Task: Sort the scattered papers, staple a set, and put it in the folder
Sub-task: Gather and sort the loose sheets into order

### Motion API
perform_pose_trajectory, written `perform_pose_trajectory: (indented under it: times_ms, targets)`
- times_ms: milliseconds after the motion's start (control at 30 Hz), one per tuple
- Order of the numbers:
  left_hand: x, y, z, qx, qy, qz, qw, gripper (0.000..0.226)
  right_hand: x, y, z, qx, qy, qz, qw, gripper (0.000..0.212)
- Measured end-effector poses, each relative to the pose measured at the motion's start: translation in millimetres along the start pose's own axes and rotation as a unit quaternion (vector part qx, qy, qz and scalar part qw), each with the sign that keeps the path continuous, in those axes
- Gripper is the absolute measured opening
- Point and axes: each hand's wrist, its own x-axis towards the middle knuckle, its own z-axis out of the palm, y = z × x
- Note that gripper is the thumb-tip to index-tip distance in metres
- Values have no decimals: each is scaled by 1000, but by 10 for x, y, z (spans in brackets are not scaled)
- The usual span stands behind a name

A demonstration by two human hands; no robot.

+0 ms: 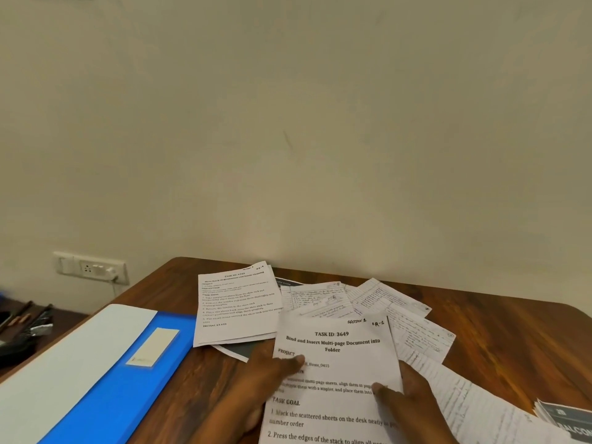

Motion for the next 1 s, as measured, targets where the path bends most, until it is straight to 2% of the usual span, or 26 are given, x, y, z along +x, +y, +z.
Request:
perform_pose_trajectory:
  times_ms: [100, 200, 267, 367, 433, 533, 667, 767, 867, 1000]
  targets:
    - [-42, 53, -53, 46, 7, 5, 999, 9, -31, 8, 65, -18, -19, -14, 1000, 33]
    - [-27, 189, -260, 77, 37, 10, 996, 12, -60, -66, 110, 26, -16, -5, 1000, 15]
    - [-28, 286, -425, 75, 78, 4, 994, 12, -53, -145, 156, 38, 8, -5, 999, 18]
    - [-55, 393, -667, 110, 142, 3, 984, 10, -56, -231, 329, 10, -12, -3, 1000, 23]
    - [-101, 405, -861, 130, 172, 4, 976, 11, -3, -217, 485, -68, -6, -51, 996, 22]
    - [-209, 318, -1184, 159, 197, 3, 967, 11, 22, -305, 758, -234, -9, -158, 959, 16]
    - [-275, 162, -1507, 180, 225, -6, 958, 13, 95, -420, 1193, -348, -45, -234, 907, 29]
    - [-304, 97, -1652, 151, 228, -17, 962, 12, 289, -450, 1472, -387, -47, -271, 880, 34]
    - [-313, 56, -1744, 110, 233, -15, 966, 9, 510, -468, 1658, -389, -50, -280, 876, 42]
    - [-301, 37, -1804, 69, 245, -28, 967, 11, 756, -508, 1751, -384, -113, -256, 880, 66]
